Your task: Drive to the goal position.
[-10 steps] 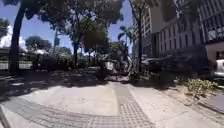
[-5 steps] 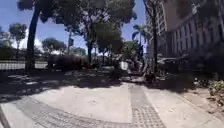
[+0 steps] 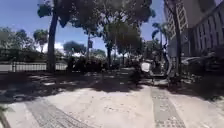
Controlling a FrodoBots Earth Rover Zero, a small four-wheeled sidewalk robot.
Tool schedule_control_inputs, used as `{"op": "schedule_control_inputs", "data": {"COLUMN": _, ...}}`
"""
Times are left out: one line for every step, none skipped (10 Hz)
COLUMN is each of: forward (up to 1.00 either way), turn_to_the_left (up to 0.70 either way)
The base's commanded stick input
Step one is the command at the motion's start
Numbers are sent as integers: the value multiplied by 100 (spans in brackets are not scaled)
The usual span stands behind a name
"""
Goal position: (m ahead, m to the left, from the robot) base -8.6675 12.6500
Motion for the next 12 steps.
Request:
{"op": "schedule_control_inputs", "data": {"forward": 45, "turn_to_the_left": 0}}
{"op": "schedule_control_inputs", "data": {"forward": 45, "turn_to_the_left": 0}}
{"op": "schedule_control_inputs", "data": {"forward": 45, "turn_to_the_left": 0}}
{"op": "schedule_control_inputs", "data": {"forward": 45, "turn_to_the_left": 0}}
{"op": "schedule_control_inputs", "data": {"forward": 45, "turn_to_the_left": 0}}
{"op": "schedule_control_inputs", "data": {"forward": 45, "turn_to_the_left": 0}}
{"op": "schedule_control_inputs", "data": {"forward": 45, "turn_to_the_left": 0}}
{"op": "schedule_control_inputs", "data": {"forward": 45, "turn_to_the_left": 0}}
{"op": "schedule_control_inputs", "data": {"forward": 45, "turn_to_the_left": 0}}
{"op": "schedule_control_inputs", "data": {"forward": 45, "turn_to_the_left": 0}}
{"op": "schedule_control_inputs", "data": {"forward": 45, "turn_to_the_left": 0}}
{"op": "schedule_control_inputs", "data": {"forward": 45, "turn_to_the_left": 0}}
